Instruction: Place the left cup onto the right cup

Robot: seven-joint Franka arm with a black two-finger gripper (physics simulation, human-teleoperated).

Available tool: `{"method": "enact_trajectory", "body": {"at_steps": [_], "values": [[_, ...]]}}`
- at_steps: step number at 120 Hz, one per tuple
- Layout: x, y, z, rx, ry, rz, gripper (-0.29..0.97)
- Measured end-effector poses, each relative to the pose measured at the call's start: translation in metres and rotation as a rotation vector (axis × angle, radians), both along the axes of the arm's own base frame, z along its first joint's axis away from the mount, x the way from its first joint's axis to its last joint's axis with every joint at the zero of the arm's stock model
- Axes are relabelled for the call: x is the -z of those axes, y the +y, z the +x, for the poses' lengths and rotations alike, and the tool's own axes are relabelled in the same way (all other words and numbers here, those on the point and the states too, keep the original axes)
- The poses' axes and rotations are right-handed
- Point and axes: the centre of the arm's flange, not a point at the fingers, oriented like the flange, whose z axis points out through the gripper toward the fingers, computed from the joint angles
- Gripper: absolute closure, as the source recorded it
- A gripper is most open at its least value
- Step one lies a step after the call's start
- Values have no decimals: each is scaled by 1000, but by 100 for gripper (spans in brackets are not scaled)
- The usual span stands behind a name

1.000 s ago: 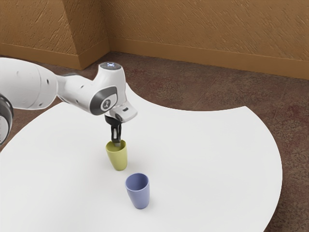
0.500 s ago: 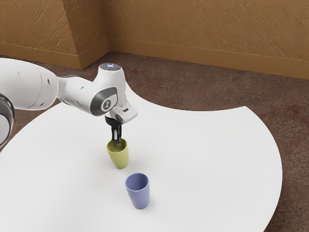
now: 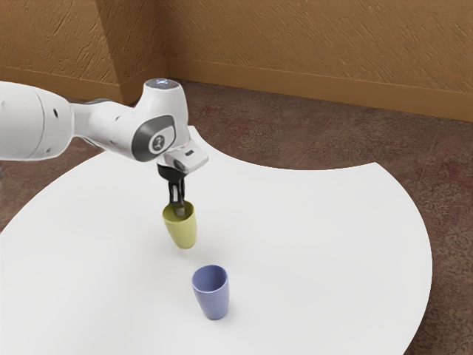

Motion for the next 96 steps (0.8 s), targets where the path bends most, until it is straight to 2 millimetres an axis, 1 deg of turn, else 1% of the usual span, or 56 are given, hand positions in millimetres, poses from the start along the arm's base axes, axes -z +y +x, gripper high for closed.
{"method": "enact_trajectory", "body": {"at_steps": [25,36,53,96], "values": [[-24,-9,-8,6,6,-7,79],[-37,-17,-13,16,5,-12,79],[-49,-27,-20,30,10,-15,79],[-80,-64,-38,79,3,-13,79]]}}
